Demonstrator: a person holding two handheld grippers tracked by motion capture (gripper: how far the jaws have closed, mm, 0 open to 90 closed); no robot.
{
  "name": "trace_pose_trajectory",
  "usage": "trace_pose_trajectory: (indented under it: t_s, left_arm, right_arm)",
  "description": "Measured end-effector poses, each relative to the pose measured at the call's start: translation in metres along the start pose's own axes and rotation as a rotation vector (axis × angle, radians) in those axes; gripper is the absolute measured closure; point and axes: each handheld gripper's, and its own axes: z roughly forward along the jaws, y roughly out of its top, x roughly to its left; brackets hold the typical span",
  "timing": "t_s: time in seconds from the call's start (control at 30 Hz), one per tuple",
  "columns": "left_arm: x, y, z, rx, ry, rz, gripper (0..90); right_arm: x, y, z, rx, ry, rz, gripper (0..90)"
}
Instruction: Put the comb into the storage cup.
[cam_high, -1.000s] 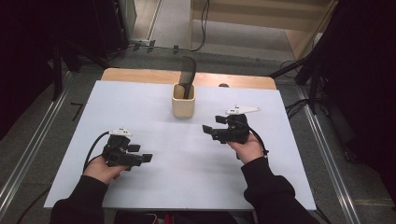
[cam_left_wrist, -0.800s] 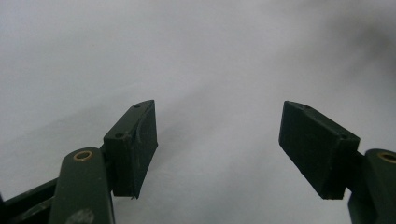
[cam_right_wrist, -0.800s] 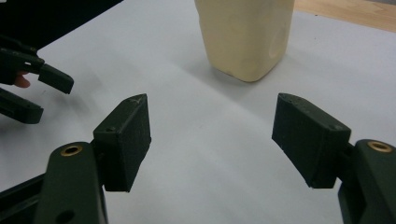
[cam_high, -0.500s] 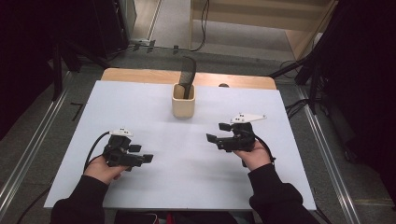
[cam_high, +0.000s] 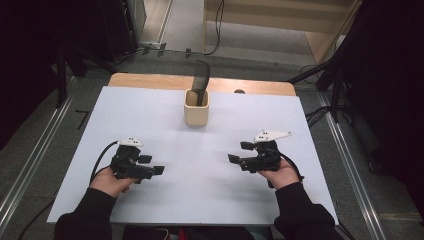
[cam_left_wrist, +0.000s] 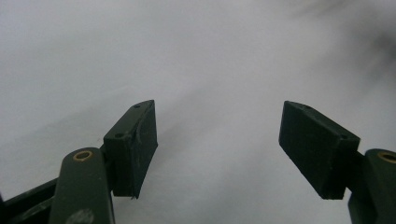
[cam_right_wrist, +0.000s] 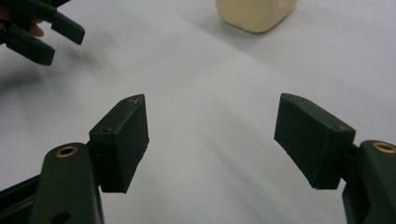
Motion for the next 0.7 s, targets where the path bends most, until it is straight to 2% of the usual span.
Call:
trace_pose_trajectory:
  t_s: [0.1, 0.57, 0.7]
  left_arm:
    - [-0.001, 0.000, 0.000, -0.001, -0.002, 0.003, 28.5]
    - [-0.005, -0.001, 0.000, 0.003, -0.007, 0.019, 28.5]
    - [-0.006, -0.003, -0.002, 0.000, -0.008, 0.023, 28.5]
  right_arm:
    - [0.000, -0.007, -0.002, 0.014, 0.012, 0.001, 23.5]
    - [0.000, -0.025, -0.016, 0.048, -0.003, 0.016, 23.0]
    - [-0.001, -0.029, -0.022, 0.042, -0.010, 0.021, 22.4]
